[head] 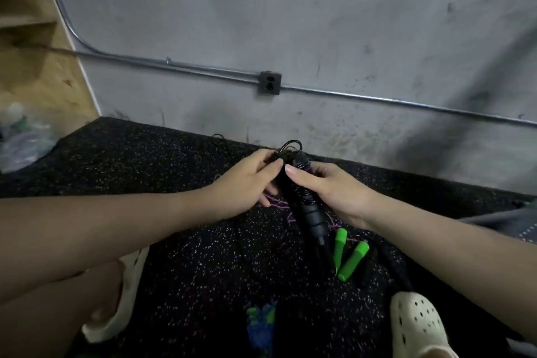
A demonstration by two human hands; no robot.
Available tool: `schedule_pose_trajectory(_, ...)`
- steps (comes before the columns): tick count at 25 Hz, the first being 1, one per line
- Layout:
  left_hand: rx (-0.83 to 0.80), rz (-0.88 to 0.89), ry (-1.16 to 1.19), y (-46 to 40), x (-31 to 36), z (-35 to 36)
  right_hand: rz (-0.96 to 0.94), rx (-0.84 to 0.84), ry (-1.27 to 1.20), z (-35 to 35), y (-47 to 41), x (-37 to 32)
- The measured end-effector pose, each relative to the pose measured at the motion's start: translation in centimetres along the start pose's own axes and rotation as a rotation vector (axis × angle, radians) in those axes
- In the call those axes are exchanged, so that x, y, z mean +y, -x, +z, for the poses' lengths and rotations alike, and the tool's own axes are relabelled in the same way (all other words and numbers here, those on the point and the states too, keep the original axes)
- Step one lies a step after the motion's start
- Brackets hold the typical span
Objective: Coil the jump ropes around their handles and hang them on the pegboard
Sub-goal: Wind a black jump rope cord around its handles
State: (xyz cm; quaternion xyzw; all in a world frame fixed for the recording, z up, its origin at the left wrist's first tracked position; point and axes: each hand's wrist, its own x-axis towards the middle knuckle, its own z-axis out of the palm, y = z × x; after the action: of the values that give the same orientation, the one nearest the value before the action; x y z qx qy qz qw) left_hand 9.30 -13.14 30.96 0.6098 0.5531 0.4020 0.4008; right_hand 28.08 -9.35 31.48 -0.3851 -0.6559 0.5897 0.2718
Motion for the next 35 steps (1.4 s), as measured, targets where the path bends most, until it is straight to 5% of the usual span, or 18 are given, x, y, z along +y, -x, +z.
schedule_pose_trajectory(10, -0.256, -0.28, -0.32, 0.8, -13.7, 5.3, 0.347, 0.121, -0.009, 3.3, 0.3, 16.6)
schedule_pose_trajectory(19, -0.414, -0.289, -0.32, 2.0, -22.3, 11.8, 0.535, 0.169, -0.043, 2.8, 4.1, 26.1)
schedule_pose_trajectory(35, -0.524, -0.216, -0.283, 4.5, -27.8, 11.3, 0.484, 0.071, 0.117, 5.4, 4.3, 29.2)
